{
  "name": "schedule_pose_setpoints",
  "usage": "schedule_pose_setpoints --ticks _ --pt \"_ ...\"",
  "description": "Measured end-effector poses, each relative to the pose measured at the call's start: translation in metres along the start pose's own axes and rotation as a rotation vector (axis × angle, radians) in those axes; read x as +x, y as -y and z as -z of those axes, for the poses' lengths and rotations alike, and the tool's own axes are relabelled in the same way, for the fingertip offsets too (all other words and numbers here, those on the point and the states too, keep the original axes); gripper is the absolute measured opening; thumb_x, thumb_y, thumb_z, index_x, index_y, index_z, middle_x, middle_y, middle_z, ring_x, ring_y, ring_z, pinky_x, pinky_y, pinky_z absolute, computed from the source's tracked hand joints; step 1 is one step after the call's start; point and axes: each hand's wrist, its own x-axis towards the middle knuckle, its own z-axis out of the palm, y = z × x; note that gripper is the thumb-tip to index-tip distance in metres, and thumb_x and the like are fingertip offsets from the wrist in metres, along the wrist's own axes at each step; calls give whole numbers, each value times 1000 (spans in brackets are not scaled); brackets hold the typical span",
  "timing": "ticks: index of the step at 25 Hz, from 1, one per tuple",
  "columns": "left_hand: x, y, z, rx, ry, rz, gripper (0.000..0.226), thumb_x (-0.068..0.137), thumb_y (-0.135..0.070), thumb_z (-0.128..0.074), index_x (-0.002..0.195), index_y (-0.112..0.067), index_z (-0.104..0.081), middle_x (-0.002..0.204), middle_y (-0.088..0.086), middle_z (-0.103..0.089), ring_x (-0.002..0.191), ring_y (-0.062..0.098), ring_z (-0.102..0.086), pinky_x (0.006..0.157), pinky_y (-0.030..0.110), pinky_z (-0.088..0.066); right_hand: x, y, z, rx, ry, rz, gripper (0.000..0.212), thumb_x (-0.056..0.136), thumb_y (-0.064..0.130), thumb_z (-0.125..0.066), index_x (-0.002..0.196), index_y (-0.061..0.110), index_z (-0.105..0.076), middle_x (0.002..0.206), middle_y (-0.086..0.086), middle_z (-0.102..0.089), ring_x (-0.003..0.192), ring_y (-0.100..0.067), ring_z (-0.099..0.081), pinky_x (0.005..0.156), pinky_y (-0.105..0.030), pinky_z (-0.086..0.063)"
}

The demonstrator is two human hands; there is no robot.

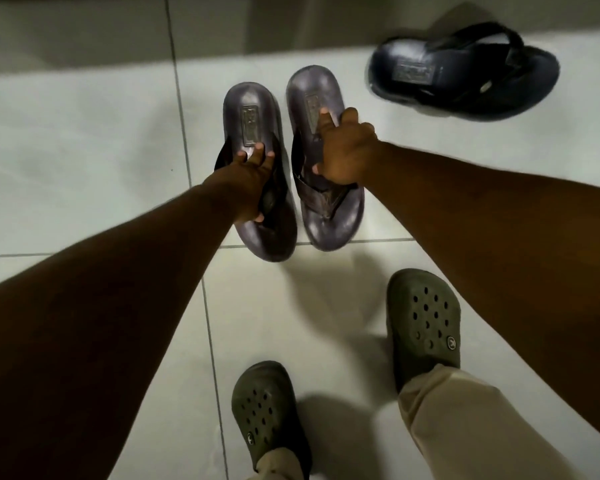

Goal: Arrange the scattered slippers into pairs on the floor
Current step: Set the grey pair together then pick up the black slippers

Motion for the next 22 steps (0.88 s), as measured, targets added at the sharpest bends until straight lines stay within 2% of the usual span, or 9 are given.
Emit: schedule_pose_setpoints --ticks 5,8,10,12,13,15,18,20,22 --pt "0 1 -1 -1 0 14 119 75 -30 -76 151 -19 14 162 7 16 150 35 2 120 50 -19 1 4 7 -11 10 40 99 81 51 -65 153 21 -4 148 -22 -23 129 -46 -38 106 -46 -39" --pt "1 -3 2 33 16 28 119 74 -34 -77 152 -20 12 163 8 11 150 35 -4 120 47 -20 -1 -2 10 135 9 52 95 77 57 -64 151 26 -14 143 -19 -31 126 -44 -43 104 -45 -42" --pt "-4 -7 15 -10 5 37 109 73 -37 -77 153 -25 -4 161 12 -17 143 37 -29 116 45 -30 -5 -10 16 293 -45 80 85 78 57 -62 148 27 -25 142 -18 -35 127 -42 -44 106 -45 -41" --pt "-12 -19 40 -1 -61 -2 85 70 -43 -76 142 -30 -33 136 10 -54 118 34 -56 101 44 -46 -15 -32 22 381 -174 86 74 83 53 -58 146 24 -33 145 -17 -36 132 -38 -41 110 -43 -36" --pt "-15 -27 55 64 -101 -7 77 67 -48 -75 135 -31 -42 125 7 -61 110 32 -59 92 42 -49 -22 -49 22 392 -247 84 70 85 51 -56 145 21 -35 147 -17 -37 134 -38 -39 111 -43 -35" --pt "-19 -51 83 196 -199 22 82 59 -62 -73 131 -32 -45 124 5 -59 111 33 -57 86 41 -47 -45 -95 19 353 -383 75 63 88 48 -53 142 17 -41 143 -18 -43 131 -39 -42 108 -46 -37" --pt "0 -104 109 309 -315 -13 107 55 -68 -73 142 -22 -32 139 13 -42 124 41 -46 94 53 -44 -83 -188 3 202 -510 -32 56 87 47 -50 134 15 -47 134 -20 -51 119 -44 -48 97 -53 -44" --pt "24 -149 123 189 -338 -64 103 63 -62 -73 144 -17 -29 144 17 -37 127 43 -42 100 53 -42 -111 -254 -9 97 -539 -184 58 87 47 -51 135 15 -45 135 -21 -49 118 -47 -46 94 -57 -44" --pt "57 -201 133 37 -363 -107 105 67 -59 -72 148 -14 -22 152 20 -28 136 44 -34 110 53 -35 -139 -320 -25 27 -490 -358 64 88 47 -53 141 16 -37 144 -24 -40 127 -50 -37 98 -61 -38"
